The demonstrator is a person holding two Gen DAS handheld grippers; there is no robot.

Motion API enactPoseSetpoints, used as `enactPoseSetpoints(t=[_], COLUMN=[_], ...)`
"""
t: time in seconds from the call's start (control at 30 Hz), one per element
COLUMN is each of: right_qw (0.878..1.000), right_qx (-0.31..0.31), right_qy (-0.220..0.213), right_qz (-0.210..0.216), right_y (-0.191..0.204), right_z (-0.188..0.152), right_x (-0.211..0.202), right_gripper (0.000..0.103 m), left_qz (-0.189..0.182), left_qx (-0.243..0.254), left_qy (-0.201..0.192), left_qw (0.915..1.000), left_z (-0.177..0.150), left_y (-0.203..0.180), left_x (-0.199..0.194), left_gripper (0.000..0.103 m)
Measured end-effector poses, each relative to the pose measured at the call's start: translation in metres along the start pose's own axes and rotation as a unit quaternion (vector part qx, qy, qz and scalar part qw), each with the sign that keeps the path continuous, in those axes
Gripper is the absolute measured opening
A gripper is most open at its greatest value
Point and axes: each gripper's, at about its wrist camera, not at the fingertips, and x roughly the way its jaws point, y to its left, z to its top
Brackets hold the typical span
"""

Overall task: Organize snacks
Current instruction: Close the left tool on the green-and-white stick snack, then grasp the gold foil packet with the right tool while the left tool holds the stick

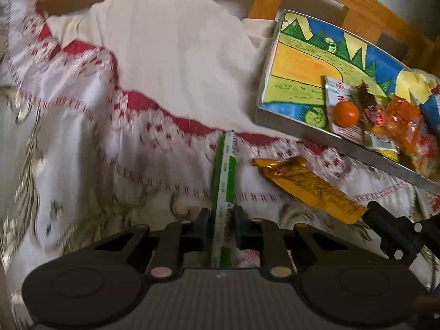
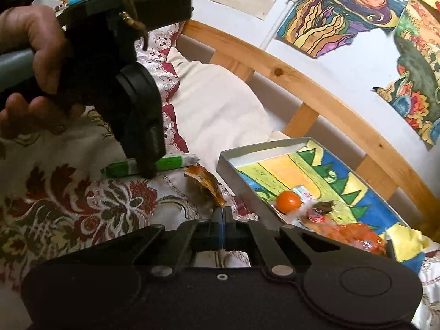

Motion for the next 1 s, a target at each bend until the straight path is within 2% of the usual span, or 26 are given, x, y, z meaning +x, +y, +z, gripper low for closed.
enactPoseSetpoints(t=[0.17, 0.37, 0.43, 0.53, 0.6, 0.67, 0.73, 0.77, 0.93, 1.0], right_qw=[1.000, 0.998, 0.998, 0.997, 0.995, 0.993, 0.989, 0.986, 0.974, 0.972], right_qx=[-0.025, -0.042, -0.038, -0.010, 0.017, 0.052, 0.092, 0.111, 0.190, 0.204], right_qy=[0.010, 0.041, 0.052, 0.069, 0.073, 0.074, 0.070, 0.068, 0.049, 0.047], right_qz=[0.004, 0.006, 0.015, 0.045, 0.060, 0.073, 0.090, 0.099, 0.111, 0.107], right_y=[0.010, 0.019, 0.019, 0.016, 0.011, 0.006, -0.001, -0.004, -0.021, -0.023], right_z=[-0.009, -0.022, -0.026, -0.030, -0.029, -0.029, -0.029, -0.029, -0.026, -0.027], right_x=[-0.031, -0.061, -0.068, -0.071, -0.069, -0.065, -0.058, -0.054, -0.031, -0.018], right_gripper=[0.000, 0.000, 0.020, 0.034, 0.038, 0.044, 0.056, 0.057, 0.072, 0.073], left_qz=[-0.018, -0.042, -0.038, -0.025, -0.023, -0.019, -0.013, -0.012, -0.002, -0.001], left_qx=[-0.014, -0.014, -0.006, 0.018, 0.022, 0.029, 0.034, 0.034, 0.028, 0.024], left_qy=[0.008, 0.017, 0.014, 0.005, 0.004, 0.000, -0.006, -0.010, -0.016, -0.015], left_qw=[0.9997, 0.9989, 0.9992, 0.9995, 0.9995, 0.9994, 0.9993, 0.9993, 0.9995, 0.9996], left_z=[-0.027, -0.063, -0.071, -0.076, -0.075, -0.073, -0.070, -0.067, -0.057, -0.055], left_y=[-0.003, -0.011, -0.014, -0.021, -0.024, -0.026, -0.027, -0.027, -0.026, -0.025], left_x=[-0.016, -0.032, -0.034, -0.037, -0.036, -0.036, -0.035, -0.034, -0.026, -0.022], left_gripper=[0.019, 0.019, 0.019, 0.021, 0.022, 0.029, 0.035, 0.037, 0.039, 0.039])
